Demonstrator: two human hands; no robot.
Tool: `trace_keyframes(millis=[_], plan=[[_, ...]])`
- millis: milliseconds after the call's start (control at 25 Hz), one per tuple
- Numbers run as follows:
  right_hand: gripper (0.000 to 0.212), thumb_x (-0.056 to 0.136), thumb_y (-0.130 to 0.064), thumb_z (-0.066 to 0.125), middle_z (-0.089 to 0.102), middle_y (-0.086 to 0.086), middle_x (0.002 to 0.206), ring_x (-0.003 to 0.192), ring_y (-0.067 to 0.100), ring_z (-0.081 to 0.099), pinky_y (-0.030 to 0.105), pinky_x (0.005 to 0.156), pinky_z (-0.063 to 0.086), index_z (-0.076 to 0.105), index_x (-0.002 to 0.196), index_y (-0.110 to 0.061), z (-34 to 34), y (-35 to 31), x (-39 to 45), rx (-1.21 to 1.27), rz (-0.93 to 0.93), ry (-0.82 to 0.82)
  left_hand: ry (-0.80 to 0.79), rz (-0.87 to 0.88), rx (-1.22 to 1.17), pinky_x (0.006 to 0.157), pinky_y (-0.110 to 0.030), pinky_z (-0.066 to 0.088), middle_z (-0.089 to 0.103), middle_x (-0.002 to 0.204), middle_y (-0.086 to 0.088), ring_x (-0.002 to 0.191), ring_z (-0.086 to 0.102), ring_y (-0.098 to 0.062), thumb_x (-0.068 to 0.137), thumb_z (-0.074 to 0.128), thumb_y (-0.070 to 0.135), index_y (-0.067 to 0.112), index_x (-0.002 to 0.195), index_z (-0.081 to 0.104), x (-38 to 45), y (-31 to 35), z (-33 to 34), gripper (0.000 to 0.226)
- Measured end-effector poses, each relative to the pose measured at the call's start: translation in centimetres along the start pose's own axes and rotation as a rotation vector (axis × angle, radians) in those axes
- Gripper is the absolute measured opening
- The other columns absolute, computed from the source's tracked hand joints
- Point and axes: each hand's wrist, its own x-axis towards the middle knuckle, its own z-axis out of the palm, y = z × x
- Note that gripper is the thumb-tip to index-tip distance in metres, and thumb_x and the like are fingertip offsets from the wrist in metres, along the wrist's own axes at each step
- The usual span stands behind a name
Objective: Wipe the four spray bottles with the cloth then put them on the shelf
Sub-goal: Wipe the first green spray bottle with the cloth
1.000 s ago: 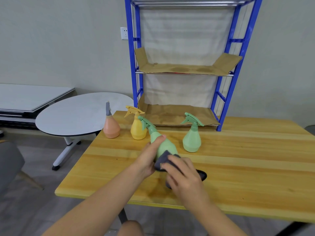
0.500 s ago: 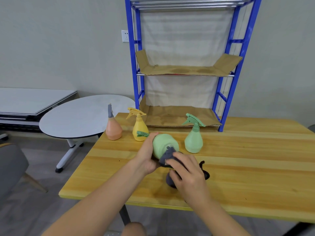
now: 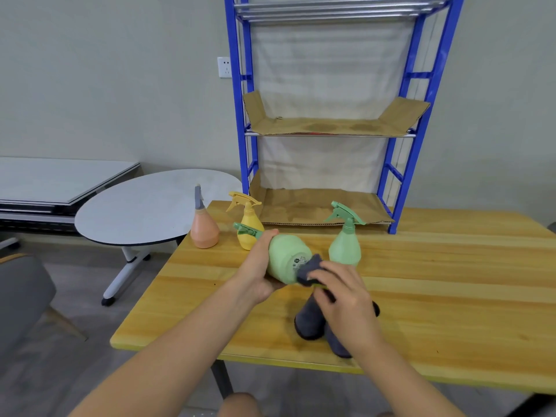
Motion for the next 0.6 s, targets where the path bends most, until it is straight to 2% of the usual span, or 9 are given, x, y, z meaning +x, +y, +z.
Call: trace_keyframes(millis=[80, 160, 240, 280, 400, 480, 560, 600], plan=[[0.030, 0.076, 0.007, 0.076, 0.066, 0.001, 0.112, 0.097, 0.022, 0.059, 0.030, 0.090, 0.048, 0.075, 0.101, -0.011, 0.0, -0.4, 1.3, 0.012, 0.068, 0.087, -0.008, 0.005, 0.015, 0.067, -0.036, 0.059, 0.074, 0.079, -0.009, 0.072, 0.070, -0.026, 0.090, 0.063, 0.049, 0.013, 0.107, 0.065, -0.3, -0.3, 0.4, 0.040], [0.024, 0.081, 0.004, 0.072, 0.067, 0.003, 0.112, 0.096, 0.023, 0.059, 0.028, 0.091, 0.047, 0.075, 0.101, -0.010, 0.8, -2.4, 1.5, 0.017, -0.050, 0.088, -0.019, -0.007, 0.017, 0.066, -0.034, 0.058, 0.072, 0.077, -0.009, 0.071, 0.068, -0.026, 0.091, 0.061, 0.051, 0.011, 0.107, 0.064, -0.3, -0.3, 0.5, 0.044], [0.024, 0.082, 0.003, 0.071, 0.066, 0.003, 0.113, 0.096, 0.023, 0.058, 0.028, 0.092, 0.047, 0.074, 0.102, -0.010, 1.3, -2.7, 0.2, 0.006, -0.171, 0.004, -0.033, -0.018, 0.011, 0.072, -0.038, 0.058, 0.072, 0.081, -0.012, 0.075, 0.069, -0.029, 0.090, 0.063, 0.052, 0.009, 0.108, 0.064, -0.5, 0.1, 0.3, 0.046], [0.027, 0.080, 0.004, 0.073, 0.065, 0.001, 0.114, 0.097, 0.022, 0.058, 0.026, 0.092, 0.046, 0.074, 0.102, -0.011, 1.3, -2.0, -0.4, 0.001, -0.165, -0.041, -0.025, 0.000, 0.016, 0.076, -0.040, 0.058, 0.073, 0.083, -0.012, 0.078, 0.070, -0.030, 0.089, 0.065, 0.050, 0.010, 0.108, 0.066, -0.4, 0.4, -0.1, 0.044], [0.037, 0.071, 0.009, 0.078, 0.064, -0.004, 0.113, 0.098, 0.018, 0.057, 0.019, 0.092, 0.043, 0.074, 0.100, -0.014, 1.0, 1.0, -0.8, -0.036, 0.010, -0.082, 0.004, 0.072, 0.125, 0.081, -0.047, 0.061, 0.077, 0.097, -0.011, 0.091, 0.074, -0.030, 0.089, 0.069, 0.047, 0.015, 0.110, 0.067, -0.5, 0.7, -1.3, 0.039], [0.038, 0.070, 0.009, 0.078, 0.065, -0.005, 0.112, 0.097, 0.018, 0.056, 0.021, 0.089, 0.044, 0.074, 0.100, -0.014, 1.5, 1.2, -0.4, -0.063, 0.031, -0.116, 0.018, 0.141, 0.205, 0.091, -0.049, 0.059, 0.076, 0.110, -0.011, 0.101, 0.073, -0.029, 0.089, 0.070, 0.046, 0.015, 0.117, 0.066, -0.4, 0.8, -2.4, 0.042], [0.038, 0.070, 0.007, 0.076, 0.064, -0.007, 0.112, 0.096, 0.016, 0.053, 0.021, 0.088, 0.043, 0.073, 0.100, -0.016, 2.2, 0.7, 0.2, -0.073, 0.014, -0.160, 0.021, 0.255, 0.335, 0.095, -0.048, 0.058, 0.075, 0.114, -0.008, 0.104, 0.072, -0.023, 0.086, 0.075, 0.048, 0.015, 0.122, 0.065, 0.1, 1.0, -4.4, 0.049], [0.038, 0.070, 0.007, 0.076, 0.064, -0.009, 0.112, 0.096, 0.015, 0.053, 0.020, 0.088, 0.042, 0.073, 0.100, -0.017, 2.5, 0.6, 0.6, -0.071, 0.015, -0.175, 0.030, 0.315, 0.431, 0.091, -0.043, 0.060, 0.075, 0.113, -0.005, 0.101, 0.073, -0.019, 0.084, 0.076, 0.048, 0.017, 0.122, 0.065, 0.5, 1.1, -5.6, 0.050]])
